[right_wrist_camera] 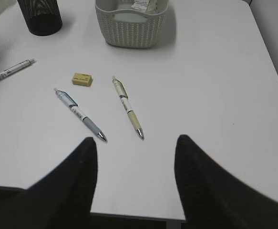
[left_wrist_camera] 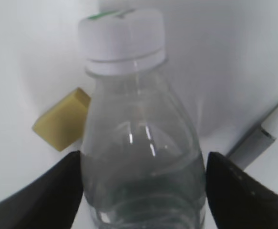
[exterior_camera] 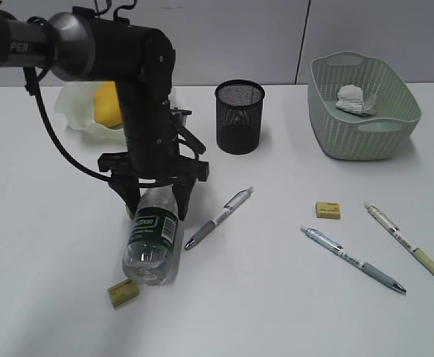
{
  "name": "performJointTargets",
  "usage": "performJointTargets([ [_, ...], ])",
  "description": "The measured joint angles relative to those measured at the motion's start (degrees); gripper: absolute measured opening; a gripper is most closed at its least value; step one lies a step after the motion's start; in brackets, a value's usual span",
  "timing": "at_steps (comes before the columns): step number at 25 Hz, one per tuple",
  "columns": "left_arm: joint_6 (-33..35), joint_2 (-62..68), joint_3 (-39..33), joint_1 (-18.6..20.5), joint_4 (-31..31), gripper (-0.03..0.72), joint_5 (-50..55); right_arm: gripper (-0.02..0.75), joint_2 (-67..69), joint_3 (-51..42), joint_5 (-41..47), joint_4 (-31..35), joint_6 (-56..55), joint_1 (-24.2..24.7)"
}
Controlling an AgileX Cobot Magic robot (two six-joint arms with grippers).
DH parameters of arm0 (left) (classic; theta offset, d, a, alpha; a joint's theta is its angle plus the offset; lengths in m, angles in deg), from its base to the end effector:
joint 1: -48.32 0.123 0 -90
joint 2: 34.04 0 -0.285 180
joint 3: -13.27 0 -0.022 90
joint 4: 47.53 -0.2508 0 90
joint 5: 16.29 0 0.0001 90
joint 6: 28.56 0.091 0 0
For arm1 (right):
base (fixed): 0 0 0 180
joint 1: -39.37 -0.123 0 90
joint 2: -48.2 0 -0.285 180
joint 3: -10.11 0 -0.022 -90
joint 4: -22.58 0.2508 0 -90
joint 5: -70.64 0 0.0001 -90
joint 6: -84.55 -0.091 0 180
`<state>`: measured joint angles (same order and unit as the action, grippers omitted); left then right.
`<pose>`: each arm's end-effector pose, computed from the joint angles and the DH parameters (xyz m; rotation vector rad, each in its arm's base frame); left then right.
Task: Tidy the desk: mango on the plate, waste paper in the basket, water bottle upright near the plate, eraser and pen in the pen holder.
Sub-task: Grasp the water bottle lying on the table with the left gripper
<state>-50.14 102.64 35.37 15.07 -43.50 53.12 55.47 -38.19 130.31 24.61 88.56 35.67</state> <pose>0.3632 -0.2453 0.1436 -0.2690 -3.0378 0.0391 -0.0062 0.0024 0.2802 -0.1367 2.0064 0.0387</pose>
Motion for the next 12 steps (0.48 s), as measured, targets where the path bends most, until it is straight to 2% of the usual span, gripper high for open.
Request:
performJointTargets([
  [5,1.3,0.7,0.1,0.0,0.2,0.590,-0.1,0.421,0.0,0.0,0.0,0.0,0.0,0.0],
  [10,1.6,1.2,0.2,0.0,0.3,0.526,0.1,0.421,0.0,0.0,0.1,0.0,0.0,0.0],
  [12,1.7,1.2,0.2,0.0,0.3,0.526,0.1,0.421,0.0,0.0,0.1,0.0,0.0,0.0],
])
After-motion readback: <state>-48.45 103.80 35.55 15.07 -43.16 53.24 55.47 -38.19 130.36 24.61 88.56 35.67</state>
